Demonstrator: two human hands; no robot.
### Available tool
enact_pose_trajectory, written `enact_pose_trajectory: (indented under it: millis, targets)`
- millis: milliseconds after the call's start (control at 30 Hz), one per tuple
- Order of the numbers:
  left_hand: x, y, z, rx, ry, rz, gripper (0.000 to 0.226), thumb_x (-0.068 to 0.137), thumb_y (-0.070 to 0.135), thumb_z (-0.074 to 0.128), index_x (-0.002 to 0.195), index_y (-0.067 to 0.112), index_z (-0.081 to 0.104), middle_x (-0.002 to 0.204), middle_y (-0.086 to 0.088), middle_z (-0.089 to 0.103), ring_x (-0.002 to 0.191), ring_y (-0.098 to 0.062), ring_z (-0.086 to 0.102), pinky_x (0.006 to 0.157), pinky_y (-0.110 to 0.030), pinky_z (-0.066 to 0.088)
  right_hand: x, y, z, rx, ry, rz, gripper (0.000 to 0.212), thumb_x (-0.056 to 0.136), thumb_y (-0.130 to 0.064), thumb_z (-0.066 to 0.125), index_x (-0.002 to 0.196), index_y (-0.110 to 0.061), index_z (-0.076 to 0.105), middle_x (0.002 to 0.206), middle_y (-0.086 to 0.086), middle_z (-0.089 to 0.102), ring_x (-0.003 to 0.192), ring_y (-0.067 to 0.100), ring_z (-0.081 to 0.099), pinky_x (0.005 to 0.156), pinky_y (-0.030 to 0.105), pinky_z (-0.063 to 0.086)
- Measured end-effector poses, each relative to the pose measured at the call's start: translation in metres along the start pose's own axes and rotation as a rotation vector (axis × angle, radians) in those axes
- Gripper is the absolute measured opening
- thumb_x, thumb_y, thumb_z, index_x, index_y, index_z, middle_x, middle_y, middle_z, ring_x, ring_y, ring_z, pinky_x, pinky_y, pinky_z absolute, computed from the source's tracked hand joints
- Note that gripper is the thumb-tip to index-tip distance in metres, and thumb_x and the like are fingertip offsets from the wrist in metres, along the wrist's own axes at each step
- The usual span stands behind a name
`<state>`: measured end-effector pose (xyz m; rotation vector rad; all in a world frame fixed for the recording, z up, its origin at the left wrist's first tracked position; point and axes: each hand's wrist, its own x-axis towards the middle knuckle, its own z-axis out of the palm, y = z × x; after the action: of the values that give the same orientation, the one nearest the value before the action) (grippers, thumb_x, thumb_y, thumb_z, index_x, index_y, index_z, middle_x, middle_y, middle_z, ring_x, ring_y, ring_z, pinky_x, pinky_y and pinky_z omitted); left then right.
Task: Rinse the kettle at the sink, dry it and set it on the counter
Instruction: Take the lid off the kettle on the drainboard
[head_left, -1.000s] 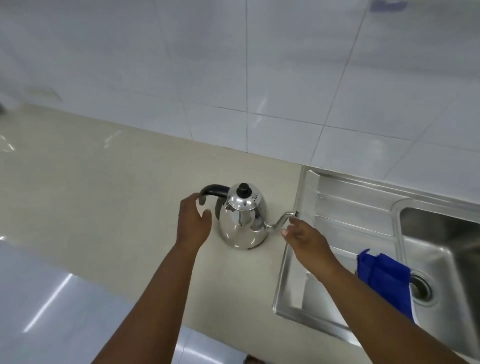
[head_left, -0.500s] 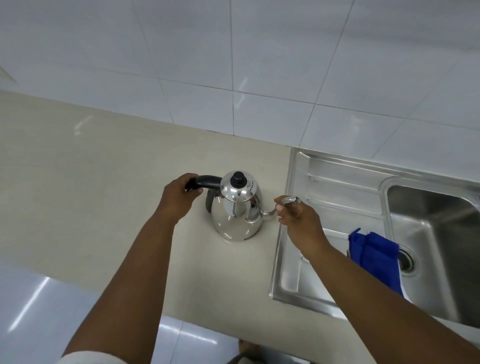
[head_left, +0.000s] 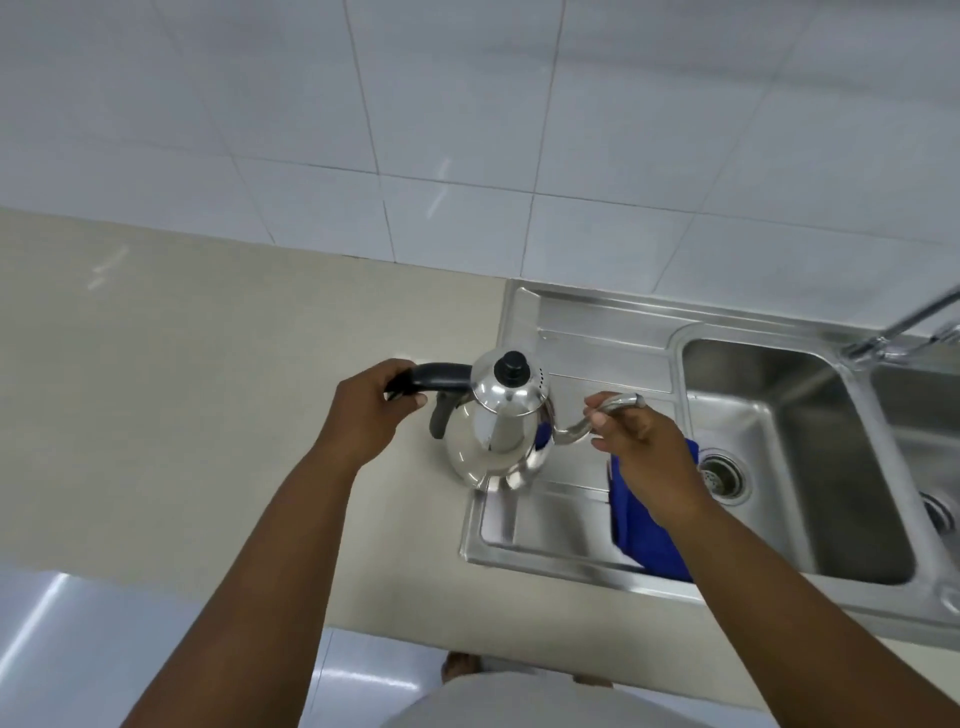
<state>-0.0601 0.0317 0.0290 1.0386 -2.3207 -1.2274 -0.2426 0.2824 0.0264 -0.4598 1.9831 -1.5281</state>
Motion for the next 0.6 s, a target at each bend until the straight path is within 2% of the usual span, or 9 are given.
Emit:
enact_pose_trajectory:
  millis: [100,233,367,600]
  targets:
    - [-0.009,0.013,0.030,0.014,-0.052,0.005,0.023,0.084,0.016,0.072,0.105,0.022,0.066,0.085,0.013,0.063,0.076,0.004,0.055,0.065,-0.003,0.036,-0.008,0.015,-0.032,-0.027,0.028,0.028,0.019,0.097,-0.014,0.062,0.111,-0.021,0.072,0.114,0.004,0.073,0.112,0.021,0.068,0.100,0.040,0.055]
    - [-0.017,0.025,0.061,0.024,-0.105,0.020,0.022,0.083,0.014,0.073,0.103,0.022,0.066,0.085,0.013,0.063,0.074,0.004,0.055,0.065,0.000,0.036,-0.013,0.036,-0.064,-0.034,0.061,0.062,0.018,0.097,-0.016,0.062,0.109,-0.026,0.073,0.113,0.000,0.074,0.110,0.015,0.069,0.091,0.029,0.059]
    - [-0.022,0.031,0.082,0.045,-0.132,0.020,0.022,0.083,0.012,0.073,0.099,0.025,0.065,0.085,0.010,0.065,0.074,0.004,0.056,0.065,-0.001,0.036,-0.015,0.051,-0.082,-0.071,0.049,0.079,0.018,0.097,-0.017,0.063,0.105,-0.030,0.071,0.114,-0.001,0.073,0.108,0.015,0.069,0.096,0.040,0.058]
    - [-0.027,0.037,0.101,0.032,-0.113,-0.036,0.027,0.083,0.012,0.073,0.108,0.022,0.066,0.092,0.007,0.066,0.083,-0.005,0.059,0.074,-0.004,0.040,-0.011,0.072,-0.102,-0.229,0.034,0.038,0.017,0.097,-0.030,0.061,0.112,-0.032,0.070,0.111,-0.005,0.073,0.103,0.015,0.071,0.098,0.049,0.056]
